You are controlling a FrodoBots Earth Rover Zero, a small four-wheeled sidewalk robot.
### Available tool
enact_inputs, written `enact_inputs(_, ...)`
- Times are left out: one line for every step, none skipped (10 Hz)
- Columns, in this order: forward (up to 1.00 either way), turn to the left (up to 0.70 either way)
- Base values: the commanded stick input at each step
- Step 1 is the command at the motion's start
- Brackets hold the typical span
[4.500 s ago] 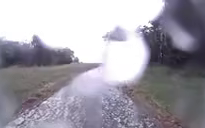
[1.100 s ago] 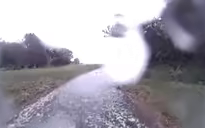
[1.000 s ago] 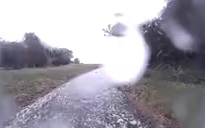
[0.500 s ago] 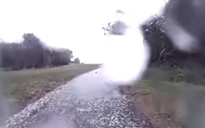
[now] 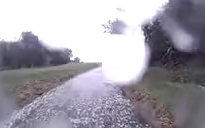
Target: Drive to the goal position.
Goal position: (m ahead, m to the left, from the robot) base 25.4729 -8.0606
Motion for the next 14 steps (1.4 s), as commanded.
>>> enact_inputs(0.70, 0.00)
enact_inputs(0.70, 0.00)
enact_inputs(0.70, 0.00)
enact_inputs(0.70, 0.00)
enact_inputs(0.70, 0.00)
enact_inputs(0.70, 0.00)
enact_inputs(0.70, 0.00)
enact_inputs(0.70, 0.00)
enact_inputs(0.70, 0.00)
enact_inputs(0.70, 0.00)
enact_inputs(0.70, 0.00)
enact_inputs(0.70, 0.00)
enact_inputs(0.70, 0.00)
enact_inputs(0.70, 0.00)
